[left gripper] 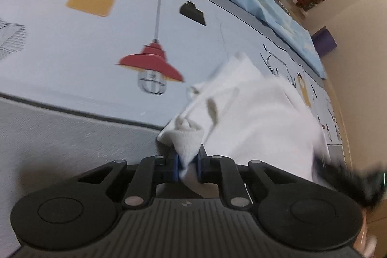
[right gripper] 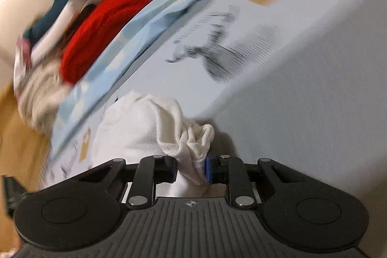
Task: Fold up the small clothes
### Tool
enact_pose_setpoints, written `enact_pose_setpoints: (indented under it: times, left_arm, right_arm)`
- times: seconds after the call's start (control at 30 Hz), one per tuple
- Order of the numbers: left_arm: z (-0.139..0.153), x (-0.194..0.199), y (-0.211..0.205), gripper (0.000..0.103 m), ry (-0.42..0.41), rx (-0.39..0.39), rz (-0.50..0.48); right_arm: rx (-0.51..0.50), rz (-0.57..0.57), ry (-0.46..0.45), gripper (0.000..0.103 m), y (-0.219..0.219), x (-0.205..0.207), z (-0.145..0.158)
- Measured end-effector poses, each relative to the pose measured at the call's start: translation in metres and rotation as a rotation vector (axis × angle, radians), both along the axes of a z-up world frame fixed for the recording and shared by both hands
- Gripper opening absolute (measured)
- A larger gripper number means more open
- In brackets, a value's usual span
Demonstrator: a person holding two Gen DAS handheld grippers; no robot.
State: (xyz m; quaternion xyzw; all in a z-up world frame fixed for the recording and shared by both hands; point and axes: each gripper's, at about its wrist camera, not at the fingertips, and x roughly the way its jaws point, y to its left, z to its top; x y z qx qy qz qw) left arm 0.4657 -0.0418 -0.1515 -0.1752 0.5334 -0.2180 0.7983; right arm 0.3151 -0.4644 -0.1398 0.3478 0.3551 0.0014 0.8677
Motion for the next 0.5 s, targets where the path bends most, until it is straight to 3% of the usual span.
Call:
enact_pose_setpoints:
  times: [0.13,0.27,0.5]
  left_arm:
    - [0.011,0.001,0.013,0.016,-0.063,0.045,0.033]
    - [0.009,0.006,0.029,0.016,-0.042,0.035,0.073]
    - [0.013,0.028,0.038,0.019,-0.086,0.033,0.069]
  right_arm:
    - [-0.201,0.184,0.001,0.022,0.032,0.097,0.014]
    - [-0.276,0.279,-0.024,0.022,0.066,0.166,0.019]
    - [-0.315,0.342,-0.048,0.022,0.085,0.218,0.011]
